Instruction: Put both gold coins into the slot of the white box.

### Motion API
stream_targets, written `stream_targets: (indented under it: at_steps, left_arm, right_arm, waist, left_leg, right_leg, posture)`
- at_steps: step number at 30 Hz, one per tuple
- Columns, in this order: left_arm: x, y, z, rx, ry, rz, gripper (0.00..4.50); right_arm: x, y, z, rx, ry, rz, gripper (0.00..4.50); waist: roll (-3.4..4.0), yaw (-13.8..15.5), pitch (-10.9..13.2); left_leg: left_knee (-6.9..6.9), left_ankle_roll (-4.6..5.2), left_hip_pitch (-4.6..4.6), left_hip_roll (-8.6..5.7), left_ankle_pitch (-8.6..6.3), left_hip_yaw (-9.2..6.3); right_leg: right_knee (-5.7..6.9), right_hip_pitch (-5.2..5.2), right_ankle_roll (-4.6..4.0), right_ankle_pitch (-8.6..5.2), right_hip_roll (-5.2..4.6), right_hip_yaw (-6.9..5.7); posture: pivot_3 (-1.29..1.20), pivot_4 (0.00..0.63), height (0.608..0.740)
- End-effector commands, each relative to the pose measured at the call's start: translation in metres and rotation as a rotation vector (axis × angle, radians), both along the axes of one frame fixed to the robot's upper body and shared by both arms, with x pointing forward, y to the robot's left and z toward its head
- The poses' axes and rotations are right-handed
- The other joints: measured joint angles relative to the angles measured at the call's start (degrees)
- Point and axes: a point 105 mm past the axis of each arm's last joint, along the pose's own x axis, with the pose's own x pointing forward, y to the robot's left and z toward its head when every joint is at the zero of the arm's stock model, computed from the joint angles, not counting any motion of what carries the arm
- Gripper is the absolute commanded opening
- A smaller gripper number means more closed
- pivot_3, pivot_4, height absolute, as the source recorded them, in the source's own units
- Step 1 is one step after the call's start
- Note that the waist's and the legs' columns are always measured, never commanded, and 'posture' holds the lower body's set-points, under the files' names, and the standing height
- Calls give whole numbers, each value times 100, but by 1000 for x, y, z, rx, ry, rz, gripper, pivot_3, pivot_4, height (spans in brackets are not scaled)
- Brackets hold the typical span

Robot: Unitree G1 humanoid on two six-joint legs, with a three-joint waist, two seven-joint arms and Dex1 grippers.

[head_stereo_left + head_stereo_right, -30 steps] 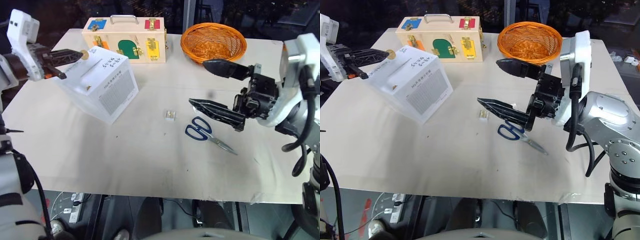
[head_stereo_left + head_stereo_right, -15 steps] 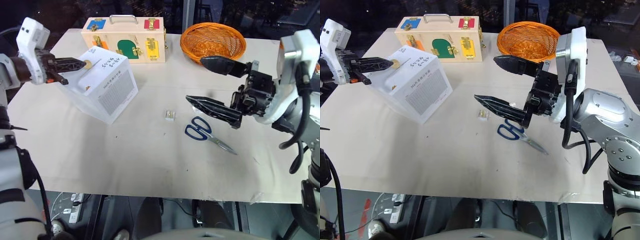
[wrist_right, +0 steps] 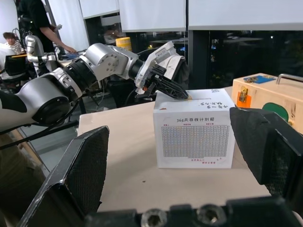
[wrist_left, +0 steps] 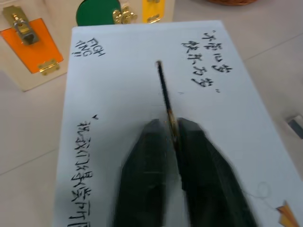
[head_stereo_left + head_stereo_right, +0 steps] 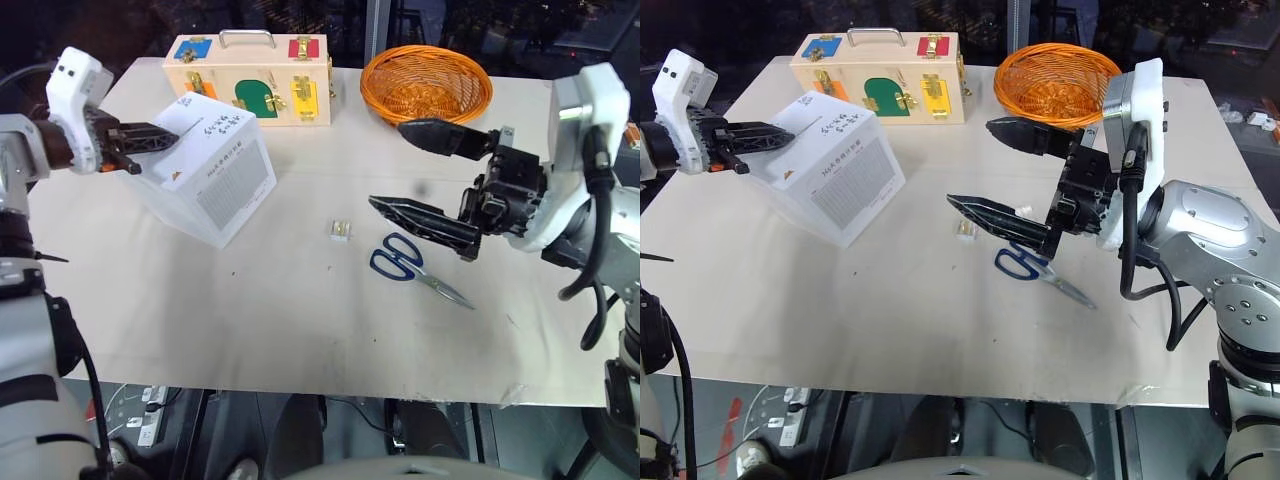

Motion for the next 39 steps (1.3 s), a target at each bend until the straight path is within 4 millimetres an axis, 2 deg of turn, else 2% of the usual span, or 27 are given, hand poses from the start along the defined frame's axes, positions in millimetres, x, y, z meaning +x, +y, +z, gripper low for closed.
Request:
stream_targets:
  at_steps: [1,2,3,4,6,8,11,14,16,17,20,24,28,30,31,39]
  left_arm:
    - [-7,-7,41,-62,-180,-39,2150]
    - [-12,-17,51,-88,-216,-93,2743]
    - [-17,-26,57,-114,-232,-141,2974]
    - [-24,-36,61,-146,-225,-191,3553]
    - [-43,-61,59,-182,-179,-327,3553]
    - [-60,-84,52,-196,-142,-428,3553]
    - [-76,-104,36,-210,-99,-490,3553]
    - [-87,-115,9,-185,-67,-506,3553]
    - [-96,-124,-21,-171,-35,-487,3553]
    - [-99,-125,-32,-173,-27,-464,3553]
    - [-105,-121,-51,-154,-19,-418,3599]
    - [-111,-115,-63,-127,-10,-397,3599]
    - [-113,-111,-64,-128,-65,-399,3599]
    - [-113,-109,-62,-128,-112,-399,3599]
    - [-114,-109,-62,-130,-117,-400,3599]
    - [-122,-108,-69,-83,-169,-450,3599]
  right_arm:
    - [-6,0,3,-14,-28,-2,4500]
    - [-5,1,0,-21,-21,-5,4500]
    - [-5,1,-2,-26,-13,-8,4500]
    - [-3,2,-5,-35,-3,-12,4500]
    - [4,5,-20,-85,28,-39,4500]
    - [19,7,-44,-165,72,-96,4500]
    - [45,9,-74,-230,154,-202,4500]
    - [64,18,-98,-240,233,-263,4500]
    - [70,39,-123,-255,285,-252,4500]
    - [74,48,-131,-251,310,-253,4500]
    - [88,60,-145,-266,334,-303,3628]
    - [103,70,-156,-279,364,-358,3628]
    - [117,74,-158,-277,365,-425,3628]
    - [120,74,-156,-266,365,-445,2599]
    - [120,74,-155,-264,363,-450,2400]
    - [121,81,-149,-247,364,-452,2400]
  waist:
    - [0,1,0]
    - [-1,1,0]
    - [-2,0,0]
    - [-3,-2,0]
    - [-3,-8,0]
    - [-2,-20,0]
    - [0,-48,-1]
    - [0,-94,0]
    - [0,-152,-2]
    - [-1,-176,-4]
    - [-7,-161,-1]
    - [-8,-104,-2]
    - [-6,-97,0]
    - [-7,-97,-1]
    - [-6,-97,0]
    - [-6,-152,0]
  left_leg:
    - [2,0,-2,0,0,-1]
    - [4,-1,-4,0,0,-2]
    - [5,-2,-5,0,1,-2]
    - [6,-3,-8,1,1,-4]
    - [8,-15,-9,1,9,-4]
    - [7,-16,-5,1,9,-2]
    - [11,-16,7,2,10,-1]
    - [38,-14,6,2,9,-4]
    - [48,-15,7,2,9,-3]
    - [48,-15,12,2,9,-1]
    - [50,-15,13,3,9,-4]
    - [67,-15,9,2,9,-8]
    - [65,1,13,0,-1,-9]
    - [63,0,12,1,0,-9]
    - [63,0,12,1,0,-10]
    - [61,3,13,1,-2,-8]
  right_leg:
    - [0,0,0,0,0,-1]
    - [0,0,0,0,-1,-2]
    - [-1,0,0,0,-1,-3]
    - [-1,0,0,0,-1,-5]
    - [-2,1,1,0,-3,-5]
    - [1,1,1,0,-5,-1]
    - [15,2,1,0,-2,5]
    - [45,1,0,0,2,8]
    - [58,0,0,0,2,11]
    - [59,2,0,0,2,15]
    - [75,-4,-1,-1,7,20]
    - [77,-1,-1,-1,4,12]
    - [76,2,-1,-1,3,11]
    - [77,1,-1,-1,4,10]
    - [76,1,-1,-1,4,10]
    - [76,1,-1,-1,4,12]
  posture:
    - [0,150,726]
    - [0,150,726]
    - [0,150,726]
    - [0,150,726]
    - [0,150,726]
    - [0,150,726]
    - [0,150,726]
    - [0,150,726]
    - [0,150,726]
    - [0,150,726]
    - [0,150,726]
    - [0,150,726]
    - [0,150,726]
    - [0,150,726]
    - [0,150,726]
    - [0,150,726]
